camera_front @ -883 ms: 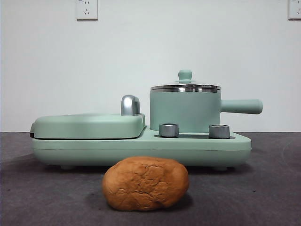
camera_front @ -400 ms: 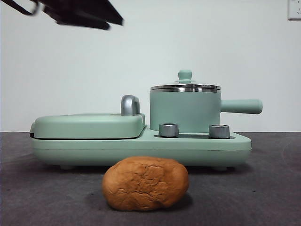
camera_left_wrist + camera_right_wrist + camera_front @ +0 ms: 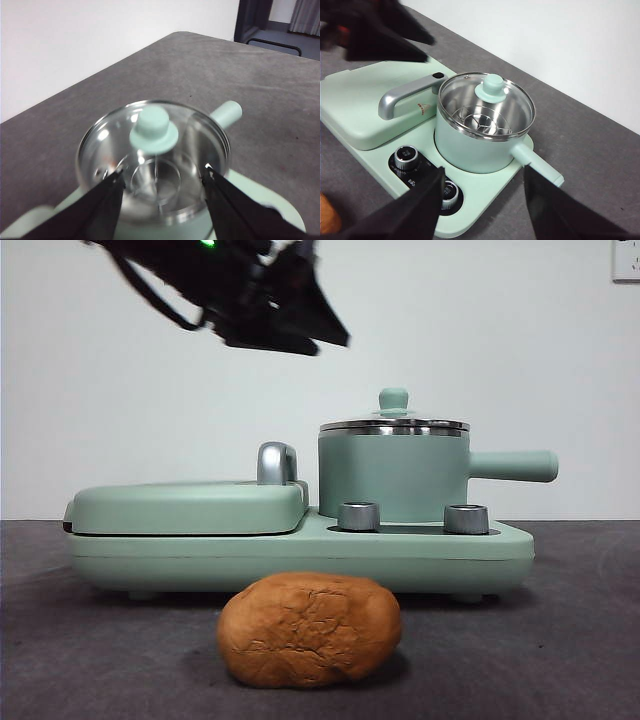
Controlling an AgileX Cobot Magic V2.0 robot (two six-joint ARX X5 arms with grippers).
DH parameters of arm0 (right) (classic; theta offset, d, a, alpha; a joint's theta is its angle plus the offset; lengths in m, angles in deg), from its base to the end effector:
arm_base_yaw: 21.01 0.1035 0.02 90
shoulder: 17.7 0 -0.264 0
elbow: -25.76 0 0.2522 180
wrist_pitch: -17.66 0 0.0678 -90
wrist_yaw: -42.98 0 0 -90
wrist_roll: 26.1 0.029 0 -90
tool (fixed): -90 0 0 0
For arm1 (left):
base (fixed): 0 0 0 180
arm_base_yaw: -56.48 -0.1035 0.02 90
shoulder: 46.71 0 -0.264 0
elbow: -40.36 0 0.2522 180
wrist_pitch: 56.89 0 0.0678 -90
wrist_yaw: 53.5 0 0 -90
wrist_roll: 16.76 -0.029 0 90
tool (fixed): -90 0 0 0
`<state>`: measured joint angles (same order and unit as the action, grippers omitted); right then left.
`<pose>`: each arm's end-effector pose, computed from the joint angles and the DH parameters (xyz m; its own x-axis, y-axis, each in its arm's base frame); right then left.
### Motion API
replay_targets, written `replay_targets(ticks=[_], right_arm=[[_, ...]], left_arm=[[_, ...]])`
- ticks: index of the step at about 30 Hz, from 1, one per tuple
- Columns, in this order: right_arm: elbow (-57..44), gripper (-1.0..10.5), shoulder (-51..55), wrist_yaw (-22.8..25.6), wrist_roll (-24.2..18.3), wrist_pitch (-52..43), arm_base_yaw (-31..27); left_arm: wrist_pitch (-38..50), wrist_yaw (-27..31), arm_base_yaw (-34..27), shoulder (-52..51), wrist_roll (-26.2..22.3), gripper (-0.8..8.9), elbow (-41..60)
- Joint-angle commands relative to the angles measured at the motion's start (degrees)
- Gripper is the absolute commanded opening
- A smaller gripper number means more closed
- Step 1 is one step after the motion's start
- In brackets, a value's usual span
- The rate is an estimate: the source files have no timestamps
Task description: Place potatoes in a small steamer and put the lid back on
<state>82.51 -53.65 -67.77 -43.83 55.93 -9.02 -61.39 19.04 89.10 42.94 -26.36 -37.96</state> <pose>0.1276 0.0376 0.3196 0.7989 0.5319 -0.2807 -0.5893 0.7854 -0.1892 0.2964 -0.2001 0.2919 0.6112 -0.7474 -0.2602 0.7851 0.6143 0.0797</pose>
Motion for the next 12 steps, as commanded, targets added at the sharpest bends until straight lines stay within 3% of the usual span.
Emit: replay_targets(ticks=[1, 12], right_arm=[[1.0, 2.5, -0.3, 0.2, 0.8, -0.4, 0.3], [1.0, 2.5, -0.3, 0.2, 0.8, 0.0, 0.3]], left_arm=[[-0.1, 0.1, 1.2, 5.5, 0.3, 2.49, -5.9], [-3.7, 1.4, 2.8, 17.8, 2.6, 2.52, -20.9]])
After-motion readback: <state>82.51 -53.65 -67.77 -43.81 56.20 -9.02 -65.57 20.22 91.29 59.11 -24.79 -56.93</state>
